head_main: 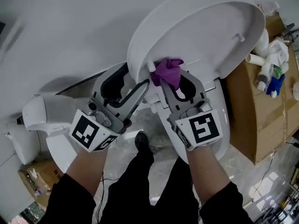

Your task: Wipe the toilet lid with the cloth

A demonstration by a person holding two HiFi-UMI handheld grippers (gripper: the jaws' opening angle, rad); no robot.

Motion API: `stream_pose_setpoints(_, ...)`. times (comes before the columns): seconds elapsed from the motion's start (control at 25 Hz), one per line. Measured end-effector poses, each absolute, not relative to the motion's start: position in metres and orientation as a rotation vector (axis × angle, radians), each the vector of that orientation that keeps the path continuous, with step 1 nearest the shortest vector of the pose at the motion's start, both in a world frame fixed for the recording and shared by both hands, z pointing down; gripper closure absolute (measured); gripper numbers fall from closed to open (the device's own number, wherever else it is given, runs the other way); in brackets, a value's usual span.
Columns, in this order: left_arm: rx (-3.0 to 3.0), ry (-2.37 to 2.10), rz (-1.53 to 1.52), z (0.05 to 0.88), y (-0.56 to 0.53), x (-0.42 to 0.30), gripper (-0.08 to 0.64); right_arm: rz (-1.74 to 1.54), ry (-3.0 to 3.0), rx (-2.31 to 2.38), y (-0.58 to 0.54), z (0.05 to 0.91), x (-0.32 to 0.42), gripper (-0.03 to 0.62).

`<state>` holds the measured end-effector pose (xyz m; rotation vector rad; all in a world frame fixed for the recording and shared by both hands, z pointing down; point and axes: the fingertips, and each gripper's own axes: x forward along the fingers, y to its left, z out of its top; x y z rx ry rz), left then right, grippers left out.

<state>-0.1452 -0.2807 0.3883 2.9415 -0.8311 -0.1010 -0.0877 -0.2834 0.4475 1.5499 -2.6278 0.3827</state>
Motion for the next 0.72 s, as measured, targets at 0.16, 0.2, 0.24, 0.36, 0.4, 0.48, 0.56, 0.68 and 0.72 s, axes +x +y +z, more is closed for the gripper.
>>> stream_pose_setpoints(0.16, 2.964, -0.761, -0.099, 0.391, -0.281, -0.143, 0.339, 0.367, -2.648, 1.576, -0.279, 0.449, -0.108, 0.495)
stream_pose_setpoints(0.2, 2.965, -0.756, -0.096, 0.391, -0.281, -0.143, 0.337, 0.359, -2.663, 1.569, -0.277, 0.449, -0.112, 0.495)
stream_pose_setpoints(0.24, 2.964, -0.756, -0.091, 0.392, -0.280, -0.144, 0.337, 0.353, -2.677, 1.557, -0.276, 0.449, -0.114, 0.495)
stream_pose_setpoints(0.36, 2.957, -0.778, -0.065, 0.394, -0.277, -0.143, 0.337, 0.341, -2.686, 1.527, -0.275, 0.448, -0.102, 0.495)
stream_pose_setpoints(0.4, 2.951, -0.797, -0.052, 0.396, -0.277, -0.143, 0.337, 0.342, -2.676, 1.524, -0.277, 0.448, -0.092, 0.495)
stream_pose_setpoints(0.48, 2.924, -0.857, -0.025, 0.402, -0.277, -0.145, 0.337, 0.341, -2.637, 1.534, -0.284, 0.453, -0.065, 0.495)
stream_pose_setpoints(0.56, 2.868, -0.941, -0.013, 0.412, -0.279, -0.147, 0.337, 0.333, -2.621, 1.540, -0.291, 0.457, -0.034, 0.495)
stream_pose_setpoints(0.68, 2.782, -1.078, 0.020, 0.430, -0.282, -0.148, 0.337, 0.310, -2.641, 1.513, -0.301, 0.462, 0.008, 0.495)
stream_pose_setpoints(0.72, 2.758, -1.122, 0.041, 0.437, -0.283, -0.148, 0.337, 0.309, -2.643, 1.503, -0.304, 0.464, 0.021, 0.495)
